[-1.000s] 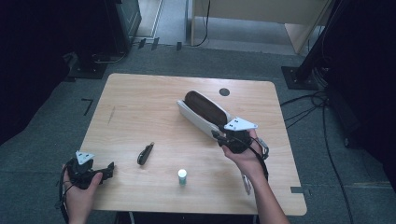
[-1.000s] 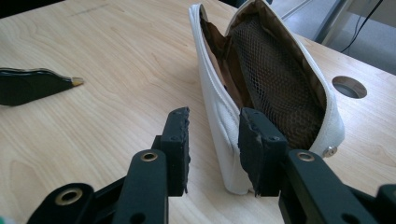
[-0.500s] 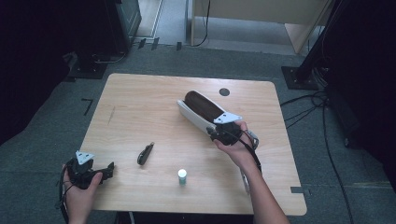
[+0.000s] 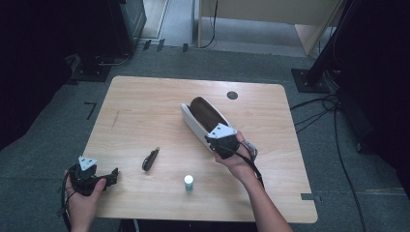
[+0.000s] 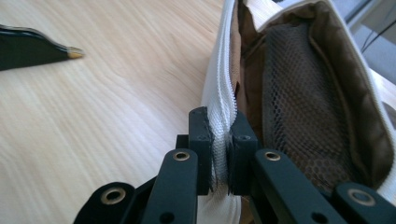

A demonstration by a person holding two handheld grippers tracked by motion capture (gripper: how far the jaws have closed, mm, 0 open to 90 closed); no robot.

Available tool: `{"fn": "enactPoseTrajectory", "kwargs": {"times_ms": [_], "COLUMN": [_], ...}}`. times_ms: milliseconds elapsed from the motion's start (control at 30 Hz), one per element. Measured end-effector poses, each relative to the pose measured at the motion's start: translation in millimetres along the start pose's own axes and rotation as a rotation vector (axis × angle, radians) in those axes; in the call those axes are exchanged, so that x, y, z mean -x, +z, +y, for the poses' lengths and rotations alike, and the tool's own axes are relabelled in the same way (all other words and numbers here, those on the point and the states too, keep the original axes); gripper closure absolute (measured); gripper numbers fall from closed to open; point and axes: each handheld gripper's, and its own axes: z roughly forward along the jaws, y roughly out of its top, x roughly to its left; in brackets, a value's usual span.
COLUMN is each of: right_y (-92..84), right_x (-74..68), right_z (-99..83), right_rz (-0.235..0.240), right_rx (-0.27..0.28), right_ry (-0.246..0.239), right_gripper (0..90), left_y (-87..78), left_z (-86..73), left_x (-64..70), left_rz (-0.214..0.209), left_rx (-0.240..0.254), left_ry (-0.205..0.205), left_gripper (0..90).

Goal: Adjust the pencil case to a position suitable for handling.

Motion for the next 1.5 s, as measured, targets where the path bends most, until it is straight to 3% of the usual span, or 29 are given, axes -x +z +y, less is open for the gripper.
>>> {"fn": "enactPoseTrajectory", "kwargs": {"times_ms": [167, 333, 467, 667, 933, 1233, 1500], "right_y": [5.2, 13.6, 16.3, 11.4, -19.1, -46.2, -71.9], "right_x": [-20.9, -33.0, -31.5, -26.8, -25.1, -24.5, -13.2], "right_z": [4.9, 6.6, 7.5, 7.0, 13.7, 13.9, -2.4], "right_rz": [0.004, 0.026, 0.056, 0.083, 0.106, 0.159, 0.088], "right_rx": [0.008, -0.004, 0.007, 0.015, 0.085, 0.096, 0.114], "right_ry": [-0.042, -0.064, -0.027, 0.011, 0.043, 0.099, 0.151], "right_gripper": [83.5, 83.2, 81.9, 65.5, 56.8, 45.1, 48.0], "left_y": [-0.1, -0.1, 0.0, 0.2, 0.3, 0.4, 0.3], "left_z": [0.0, 0.0, 0.0, 0.3, 0.5, 0.5, 0.5], "left_x": [0.0, -0.1, 0.0, 0.2, 0.7, 0.8, 0.7], "left_rz": [0.0, 0.0, 0.0, -0.001, -0.004, -0.005, -0.006], "left_rx": [-0.001, -0.001, 0.0, -0.001, -0.001, -0.001, -0.002], "left_ry": [0.001, 0.002, 0.0, 0.001, 0.004, 0.005, 0.006], "left_gripper": [0.0, 0.0, 0.0, 0.0, 0.0, 0.0, 0.0]}}
